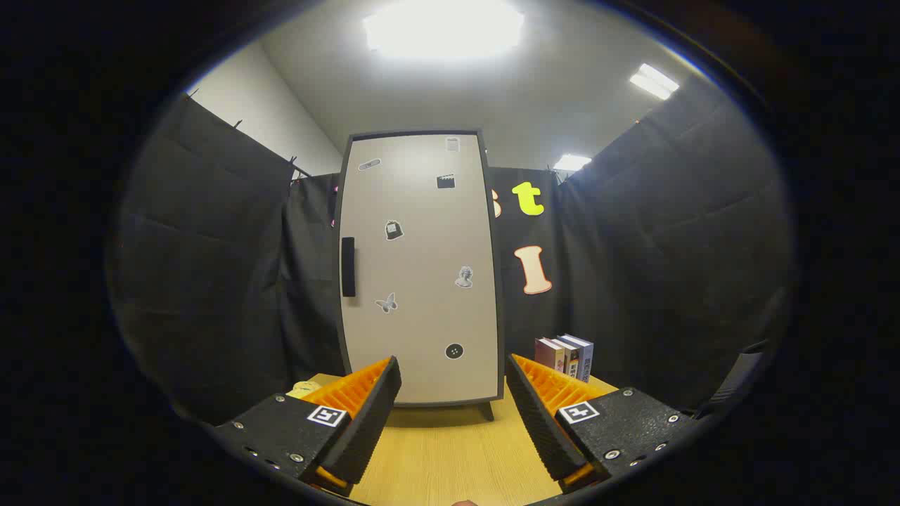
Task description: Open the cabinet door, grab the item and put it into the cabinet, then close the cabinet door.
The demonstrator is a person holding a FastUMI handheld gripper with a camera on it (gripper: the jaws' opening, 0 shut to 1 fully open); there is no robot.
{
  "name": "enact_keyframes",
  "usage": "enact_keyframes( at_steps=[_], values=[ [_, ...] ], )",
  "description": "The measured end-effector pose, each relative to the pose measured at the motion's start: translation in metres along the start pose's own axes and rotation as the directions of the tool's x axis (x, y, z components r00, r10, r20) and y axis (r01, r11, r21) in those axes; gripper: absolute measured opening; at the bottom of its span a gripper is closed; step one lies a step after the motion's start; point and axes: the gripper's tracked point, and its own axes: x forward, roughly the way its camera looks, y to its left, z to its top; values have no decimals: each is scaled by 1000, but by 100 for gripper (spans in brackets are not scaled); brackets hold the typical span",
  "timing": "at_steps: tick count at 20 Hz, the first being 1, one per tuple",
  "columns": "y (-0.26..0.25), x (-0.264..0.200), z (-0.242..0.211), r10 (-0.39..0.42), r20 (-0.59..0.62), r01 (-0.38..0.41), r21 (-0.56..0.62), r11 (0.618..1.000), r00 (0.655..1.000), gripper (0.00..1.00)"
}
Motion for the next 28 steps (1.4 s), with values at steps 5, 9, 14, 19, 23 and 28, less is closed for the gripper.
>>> enact_keyframes(
  at_steps=[5, 9, 14, 19, 23, 28],
  values=[
    [4, 1, -6, 16, -15, -16, 7, 1000, 1000, 94],
    [8, 2, -6, 37, -19, -36, 16, 999, 999, 94],
    [9, 0, -8, 46, -20, -46, 17, 999, 999, 94],
    [8, 3, -13, 43, -36, -43, 20, 999, 998, 94],
    [9, 6, -13, 45, -35, -45, 22, 999, 998, 94],
    [11, 15, -4, 53, -14, -53, 21, 998, 998, 94]
  ],
)
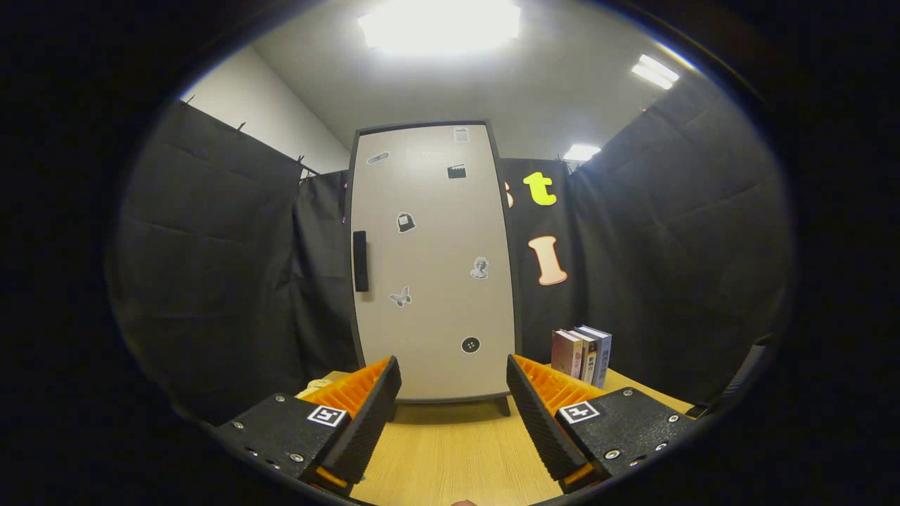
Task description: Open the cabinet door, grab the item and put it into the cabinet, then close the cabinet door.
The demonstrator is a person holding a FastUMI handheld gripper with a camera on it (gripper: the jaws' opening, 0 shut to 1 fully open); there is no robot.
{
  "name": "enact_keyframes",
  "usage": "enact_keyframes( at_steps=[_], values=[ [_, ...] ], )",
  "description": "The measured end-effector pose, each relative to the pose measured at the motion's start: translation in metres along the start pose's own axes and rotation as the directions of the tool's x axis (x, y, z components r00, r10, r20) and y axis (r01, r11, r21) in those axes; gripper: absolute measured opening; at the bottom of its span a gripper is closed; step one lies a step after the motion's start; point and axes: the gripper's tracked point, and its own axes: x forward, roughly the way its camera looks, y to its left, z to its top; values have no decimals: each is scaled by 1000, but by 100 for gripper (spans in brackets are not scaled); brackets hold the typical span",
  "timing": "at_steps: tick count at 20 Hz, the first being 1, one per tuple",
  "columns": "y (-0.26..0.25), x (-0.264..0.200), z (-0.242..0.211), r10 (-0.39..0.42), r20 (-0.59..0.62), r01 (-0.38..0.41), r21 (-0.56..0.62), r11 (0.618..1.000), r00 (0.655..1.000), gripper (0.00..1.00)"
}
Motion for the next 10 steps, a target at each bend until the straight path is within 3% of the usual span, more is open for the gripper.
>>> enact_keyframes(
  at_steps=[10],
  values=[
    [38, 54, 50, 59, 32, -60, 36, 998, 998, 94]
  ],
)
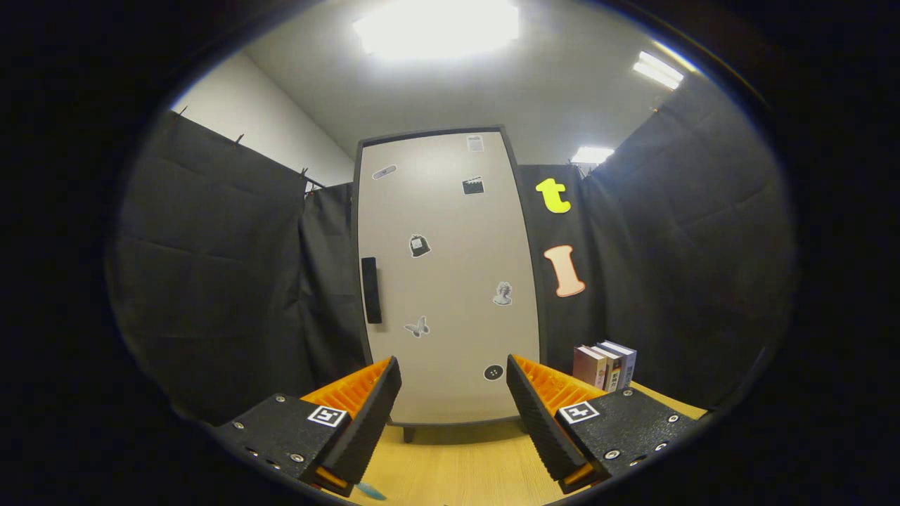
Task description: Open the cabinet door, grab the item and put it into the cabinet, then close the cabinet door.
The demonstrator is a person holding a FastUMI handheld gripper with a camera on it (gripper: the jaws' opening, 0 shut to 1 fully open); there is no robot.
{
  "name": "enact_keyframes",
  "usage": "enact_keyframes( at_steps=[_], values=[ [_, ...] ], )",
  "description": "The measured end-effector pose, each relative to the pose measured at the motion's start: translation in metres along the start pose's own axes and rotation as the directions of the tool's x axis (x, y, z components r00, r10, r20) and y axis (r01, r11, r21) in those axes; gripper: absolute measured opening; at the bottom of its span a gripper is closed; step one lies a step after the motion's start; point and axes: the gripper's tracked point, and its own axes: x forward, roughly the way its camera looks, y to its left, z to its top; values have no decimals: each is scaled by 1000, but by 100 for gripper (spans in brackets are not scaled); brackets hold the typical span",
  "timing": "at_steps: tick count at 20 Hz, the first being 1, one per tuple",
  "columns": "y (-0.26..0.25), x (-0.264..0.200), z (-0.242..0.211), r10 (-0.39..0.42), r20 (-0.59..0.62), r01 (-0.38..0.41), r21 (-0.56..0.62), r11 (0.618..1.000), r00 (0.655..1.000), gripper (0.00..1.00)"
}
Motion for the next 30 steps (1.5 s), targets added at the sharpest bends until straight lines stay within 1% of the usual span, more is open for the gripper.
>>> enact_keyframes(
  at_steps=[7, 11, 14, 17, 20, 24, 26, 30],
  values=[
    [40, 61, 35, 81, 15, -81, 12, 997, 997, 93],
    [61, 98, 45, 122, 25, -122, 24, 992, 992, 93],
    [84, 123, 48, 171, 13, -171, 24, 985, 985, 92],
    [103, 145, 46, 200, -2, -200, 0, 980, 980, 92],
    [120, 176, 33, 228, -57, -228, 2, 974, 972, 92],
    [128, 210, 24, 205, -78, -206, -5, 979, 976, 92],
    [131, 225, 19, 192, -94, -193, -3, 981, 977, 89],
    [133, 254, -1, 162, -152, -169, -39, 985, 975, 86]
  ],
)
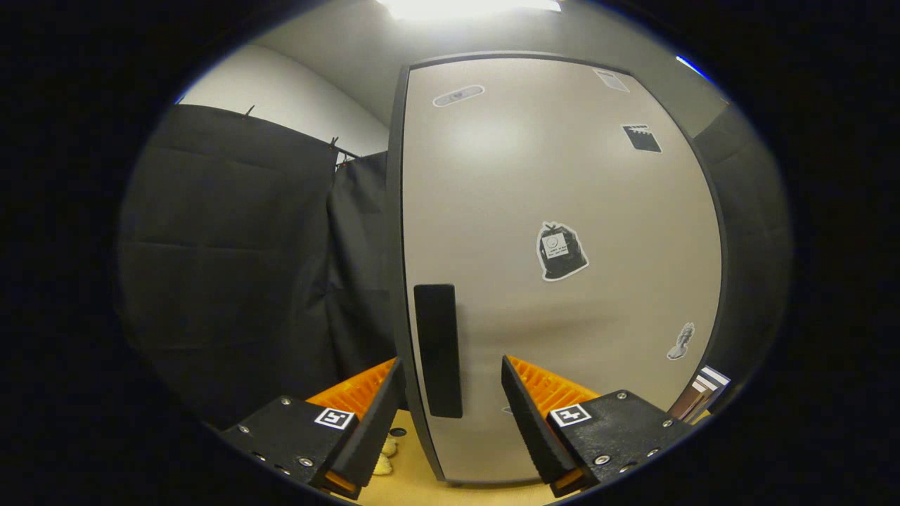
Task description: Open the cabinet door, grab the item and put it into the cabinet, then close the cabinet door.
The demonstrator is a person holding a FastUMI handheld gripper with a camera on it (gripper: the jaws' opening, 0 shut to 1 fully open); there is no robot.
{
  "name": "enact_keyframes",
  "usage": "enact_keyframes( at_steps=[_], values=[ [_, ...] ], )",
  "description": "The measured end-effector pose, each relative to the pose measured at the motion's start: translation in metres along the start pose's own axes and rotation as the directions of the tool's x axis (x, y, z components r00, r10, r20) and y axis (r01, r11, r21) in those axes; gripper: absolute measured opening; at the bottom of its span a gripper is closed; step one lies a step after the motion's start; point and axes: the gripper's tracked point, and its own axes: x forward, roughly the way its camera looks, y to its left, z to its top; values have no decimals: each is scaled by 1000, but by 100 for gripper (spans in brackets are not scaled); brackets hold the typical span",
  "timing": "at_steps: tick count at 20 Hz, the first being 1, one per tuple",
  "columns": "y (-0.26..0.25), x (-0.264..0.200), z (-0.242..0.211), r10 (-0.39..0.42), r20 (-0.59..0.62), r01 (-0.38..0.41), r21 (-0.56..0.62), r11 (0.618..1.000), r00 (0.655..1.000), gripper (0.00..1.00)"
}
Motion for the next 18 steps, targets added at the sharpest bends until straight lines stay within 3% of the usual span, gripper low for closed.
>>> enact_keyframes(
  at_steps=[4, 10, 18],
  values=[
    [3, 19, -2, -2, 4, 2, -11, 1000, 1000, 71],
    [11, 30, -1, -9, -16, 9, -20, 1000, 1000, 39],
    [10, 28, -3, -28, -42, 27, -33, 999, 999, 26]
  ],
)
